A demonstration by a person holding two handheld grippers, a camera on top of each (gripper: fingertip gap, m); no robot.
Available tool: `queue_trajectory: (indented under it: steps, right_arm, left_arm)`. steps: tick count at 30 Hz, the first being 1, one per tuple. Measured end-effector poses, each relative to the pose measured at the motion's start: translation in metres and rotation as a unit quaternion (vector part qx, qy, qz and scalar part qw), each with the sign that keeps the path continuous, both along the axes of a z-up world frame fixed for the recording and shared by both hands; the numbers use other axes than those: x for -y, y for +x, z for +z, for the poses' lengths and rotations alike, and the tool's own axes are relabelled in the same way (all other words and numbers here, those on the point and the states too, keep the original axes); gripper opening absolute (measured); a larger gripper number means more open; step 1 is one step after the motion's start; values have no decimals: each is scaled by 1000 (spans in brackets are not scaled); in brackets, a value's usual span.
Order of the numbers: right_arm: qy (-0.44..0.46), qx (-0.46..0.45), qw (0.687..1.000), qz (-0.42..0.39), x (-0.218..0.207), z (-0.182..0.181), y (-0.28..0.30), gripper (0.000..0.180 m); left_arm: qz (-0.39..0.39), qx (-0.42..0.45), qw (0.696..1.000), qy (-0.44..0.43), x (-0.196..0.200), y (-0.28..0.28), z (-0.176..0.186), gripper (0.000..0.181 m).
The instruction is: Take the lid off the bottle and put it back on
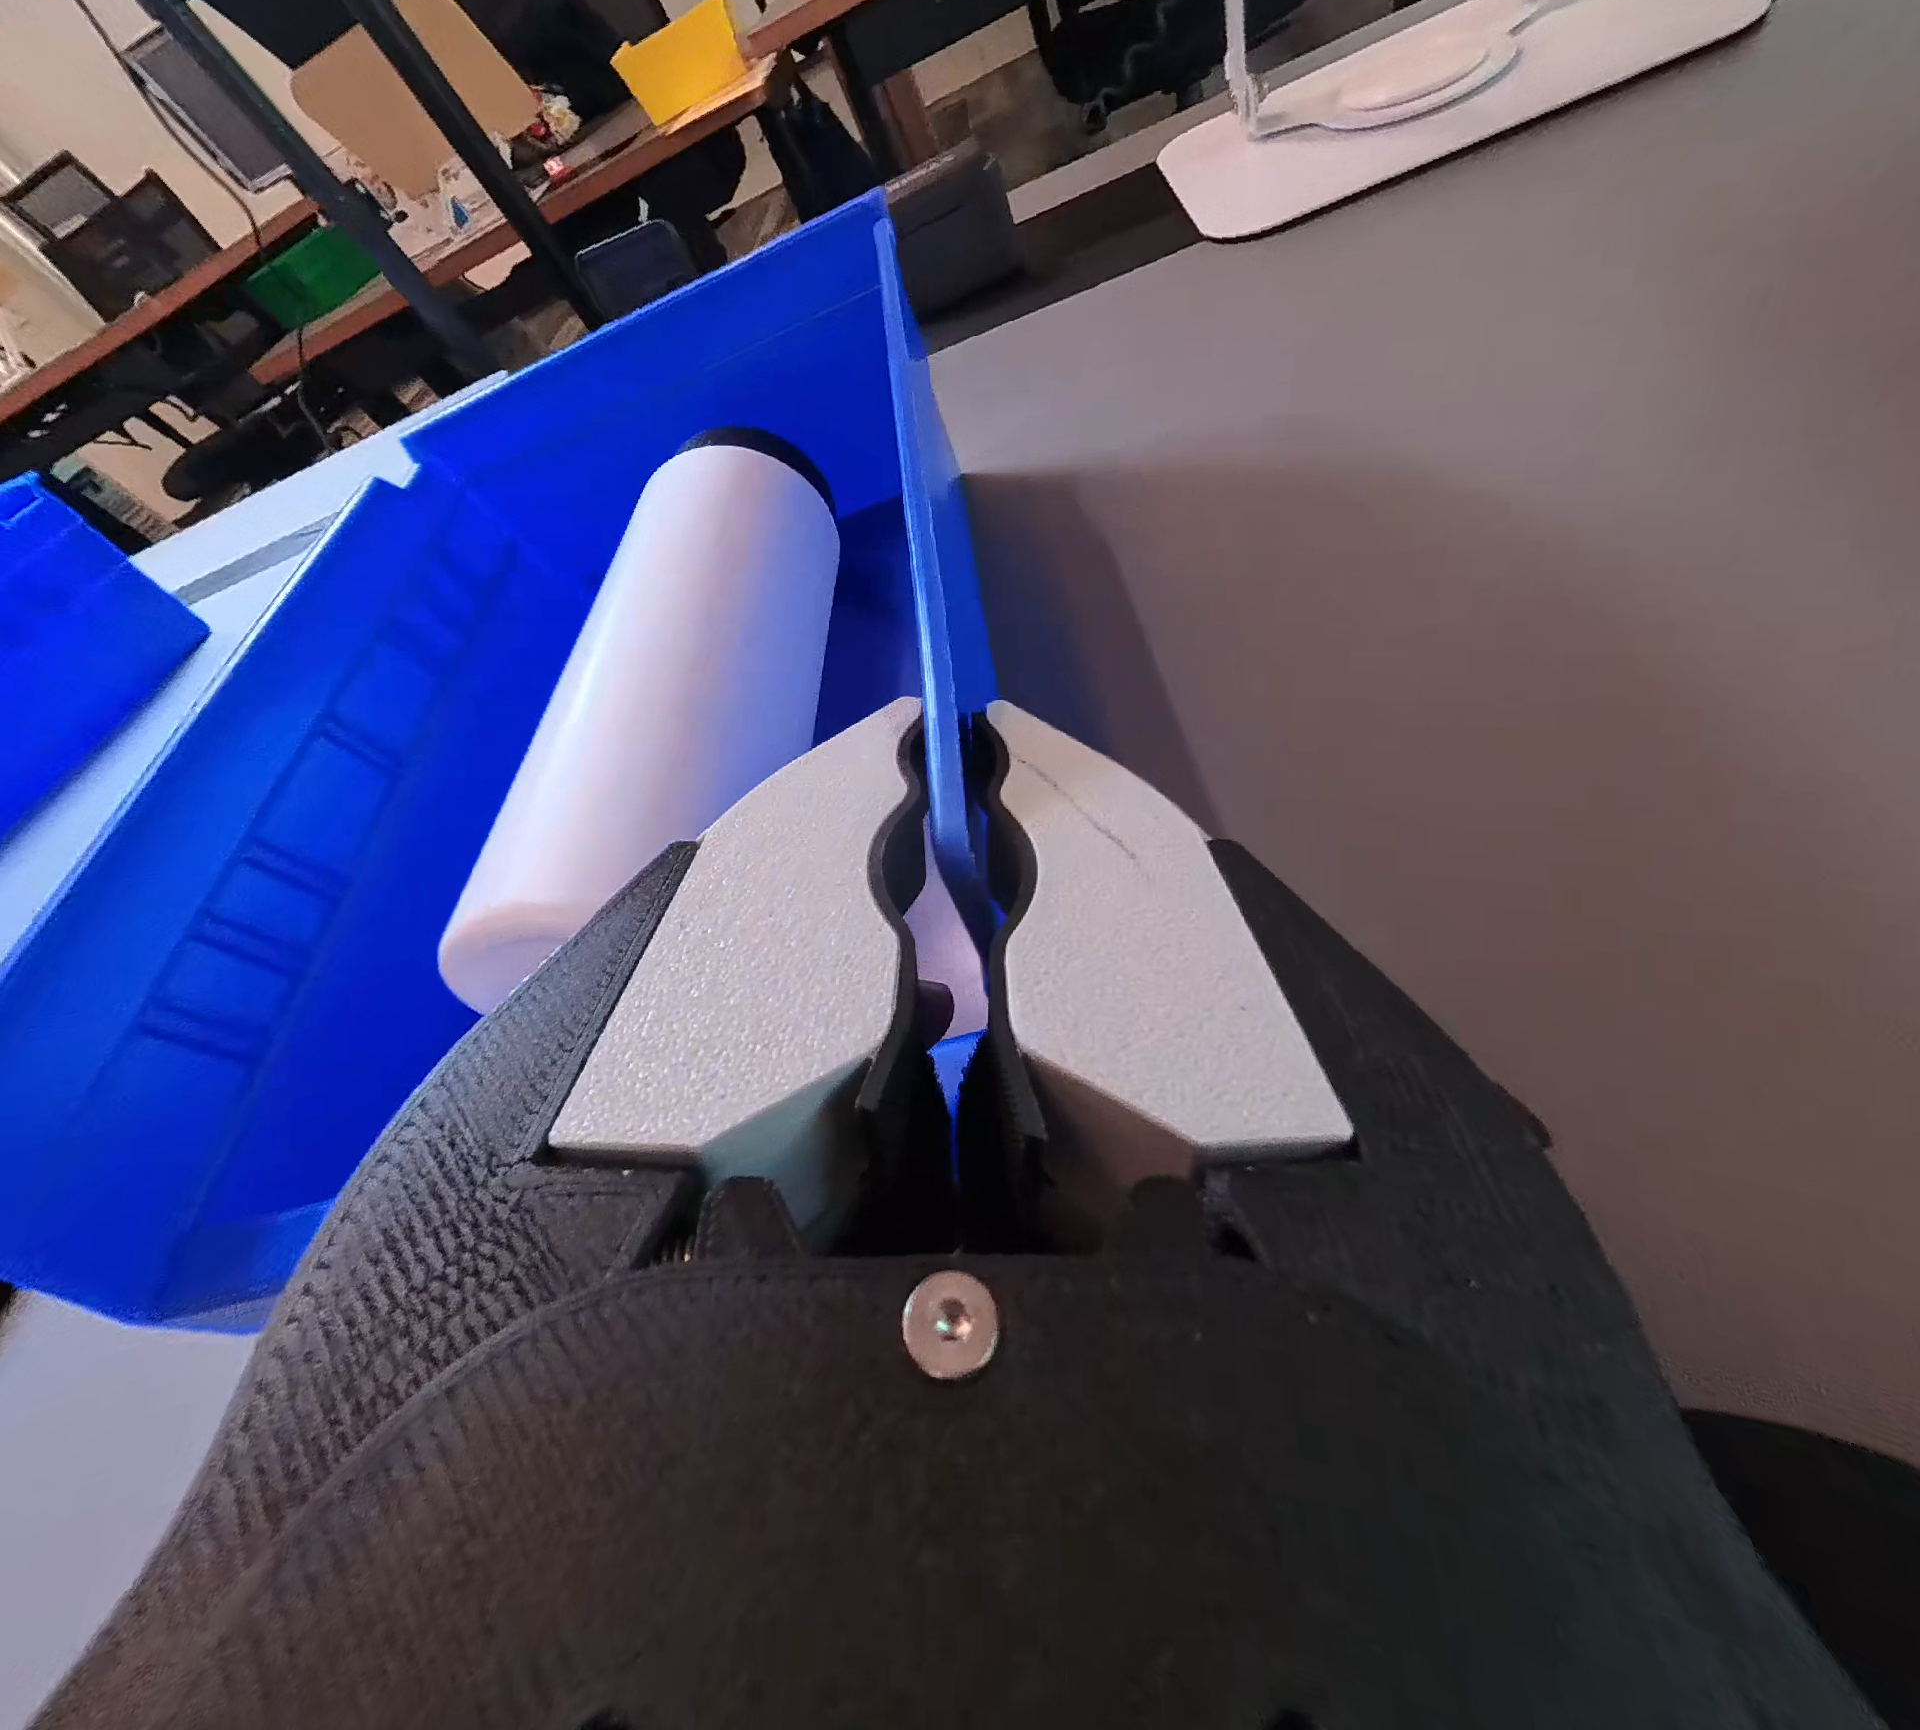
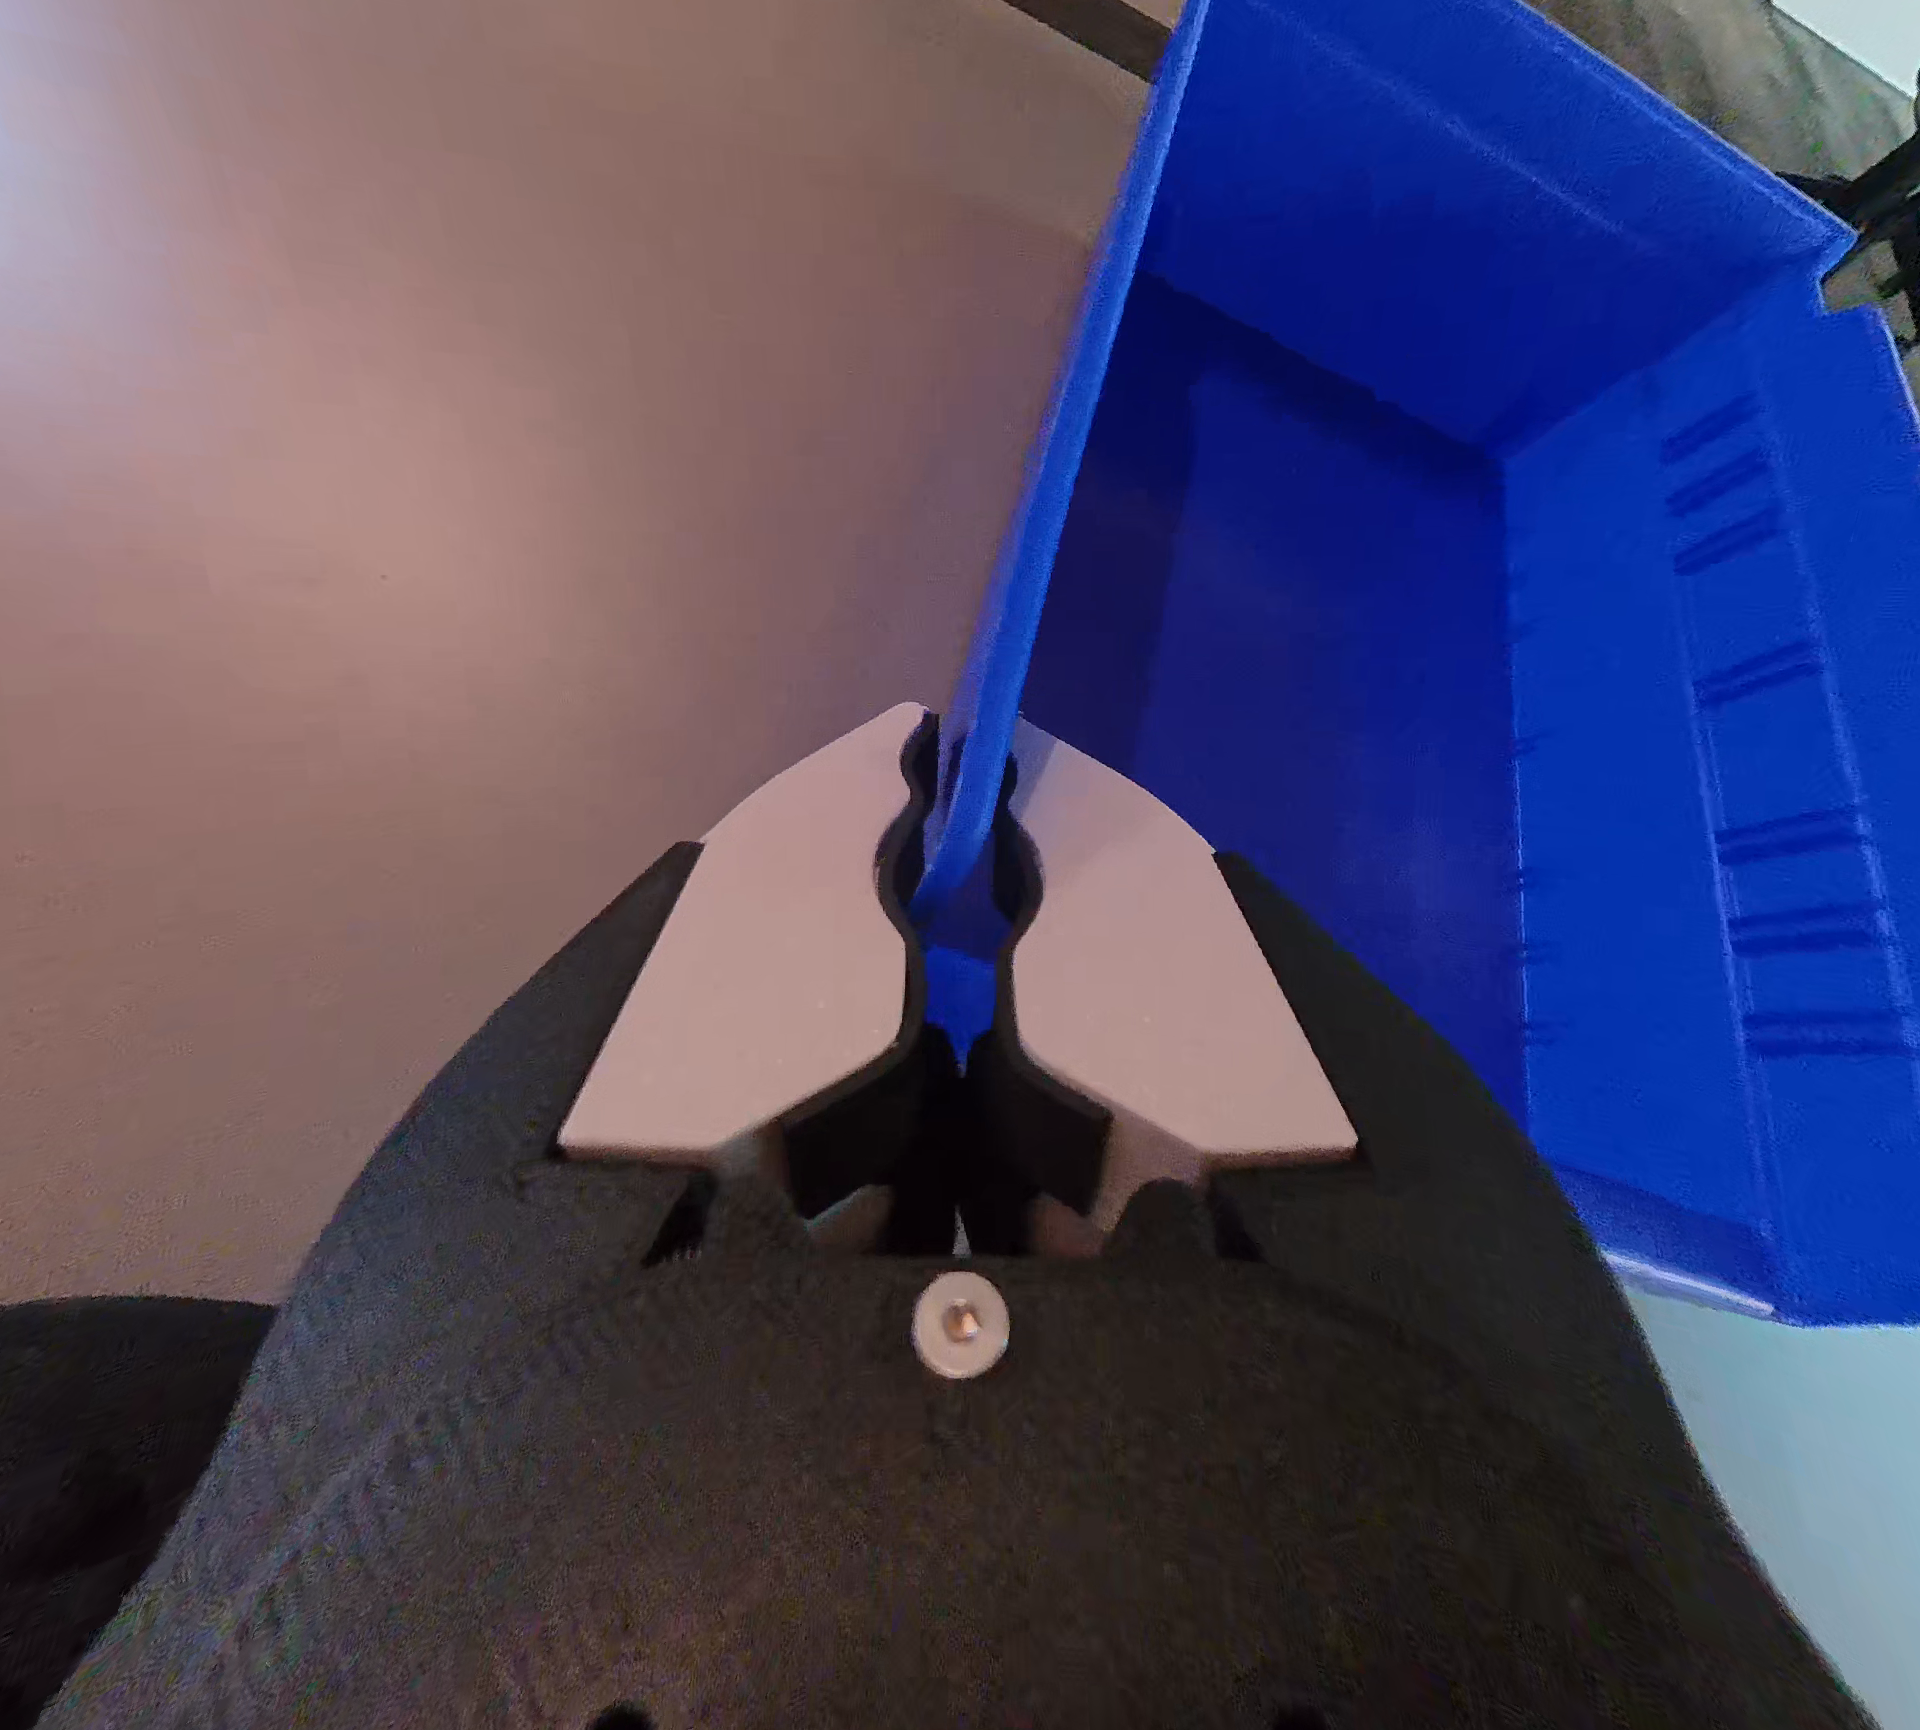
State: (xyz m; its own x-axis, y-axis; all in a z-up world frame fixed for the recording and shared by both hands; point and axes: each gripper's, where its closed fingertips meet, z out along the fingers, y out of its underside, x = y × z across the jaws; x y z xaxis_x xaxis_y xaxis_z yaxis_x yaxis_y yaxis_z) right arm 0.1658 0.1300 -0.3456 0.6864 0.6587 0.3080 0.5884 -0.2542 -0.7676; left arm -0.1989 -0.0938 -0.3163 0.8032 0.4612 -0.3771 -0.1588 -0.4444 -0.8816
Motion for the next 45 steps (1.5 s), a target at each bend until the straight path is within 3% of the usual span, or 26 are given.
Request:
queue_trajectory:
  steps: [7,11,16,19,21,23,31,39,45]
  right_arm:
    - [-7,-25,999,25,1,0,-4,13]
    - [-44,-65,991,105,17,6,-15,41]
    - [-39,-196,966,167,30,53,-18,75]
    - [-23,-186,967,175,32,59,-14,97]
    - [-5,-141,975,169,31,55,-9,108]
    - [16,-116,978,170,31,56,-7,111]
    - [45,-121,979,157,29,71,3,110]
    - [54,-136,979,141,22,75,12,105]
    - [59,-127,981,135,20,72,15,103]
  left_arm:
    - [-12,27,999,15,-5,6,2,9]
    - [-51,70,995,56,6,14,28,44]
    - [-70,100,983,137,31,-14,95,64]
    - [-110,181,973,87,20,-35,96,103]
    - [-128,222,966,30,8,-47,87,115]
    - [-129,252,959,-11,-9,-63,76,116]
    - [-87,413,885,-199,-55,-109,3,105]
    - [-75,399,861,-307,-67,-105,-42,95]
    - [-89,361,820,-435,-43,-99,-69,105]
